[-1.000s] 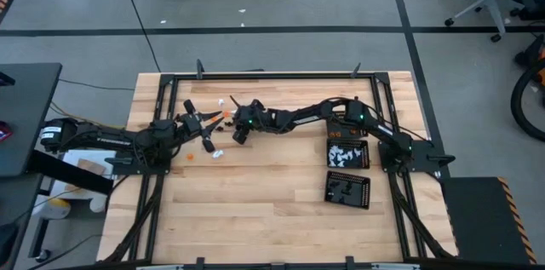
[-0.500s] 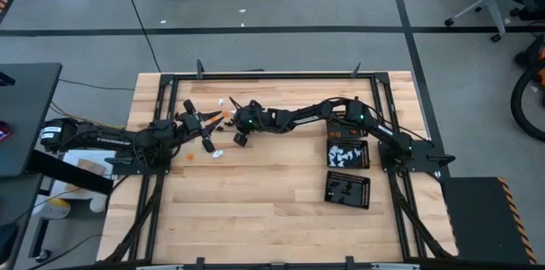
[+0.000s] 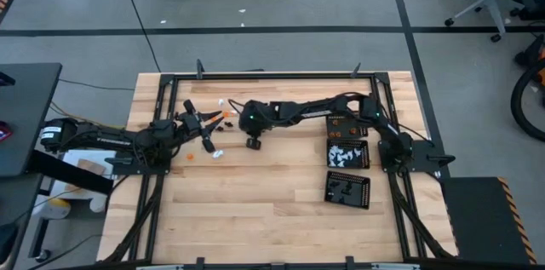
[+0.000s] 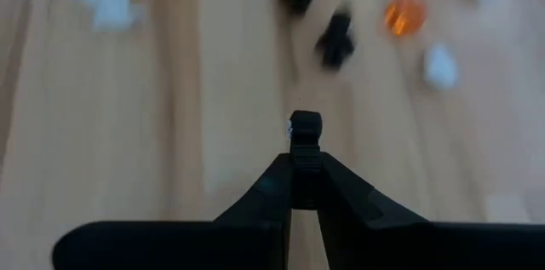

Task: Sort Halloween decoration
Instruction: Put the black skeleton toy into the bottom black bin

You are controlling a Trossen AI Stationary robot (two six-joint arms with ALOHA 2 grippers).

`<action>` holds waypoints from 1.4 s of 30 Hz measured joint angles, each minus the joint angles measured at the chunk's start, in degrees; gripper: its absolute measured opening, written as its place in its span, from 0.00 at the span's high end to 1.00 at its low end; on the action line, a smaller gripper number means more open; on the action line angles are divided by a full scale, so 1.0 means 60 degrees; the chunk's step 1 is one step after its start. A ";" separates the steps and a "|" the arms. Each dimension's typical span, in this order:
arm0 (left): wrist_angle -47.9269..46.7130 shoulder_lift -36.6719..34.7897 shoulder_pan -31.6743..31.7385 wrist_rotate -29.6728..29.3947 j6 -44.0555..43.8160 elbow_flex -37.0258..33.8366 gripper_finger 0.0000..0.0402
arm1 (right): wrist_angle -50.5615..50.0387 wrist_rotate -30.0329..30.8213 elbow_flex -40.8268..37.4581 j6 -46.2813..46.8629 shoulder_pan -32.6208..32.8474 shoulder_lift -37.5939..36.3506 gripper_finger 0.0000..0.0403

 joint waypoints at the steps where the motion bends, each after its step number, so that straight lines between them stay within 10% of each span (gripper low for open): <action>1: -0.0010 -0.0001 0.0000 -0.0003 0.0000 0.0000 0.81 | -0.0392 -0.0029 0.0000 -0.0099 0.0016 -0.0082 0.88; 20: -0.0343 0.0002 -0.0007 -0.0002 -0.0178 0.0000 0.81 | -0.5810 -0.0381 -0.1628 -0.0061 0.0810 -0.2539 0.88; 33: -0.0229 -0.0001 -0.0007 0.0000 -0.0168 0.0000 0.81 | -0.9178 -0.4242 -0.3255 0.2832 0.2025 -0.5299 0.88; 42: -0.0118 0.0002 -0.0007 0.0000 0.0036 0.0004 0.81 | -0.9219 -0.4894 -0.4800 0.5193 0.2836 -0.6103 0.84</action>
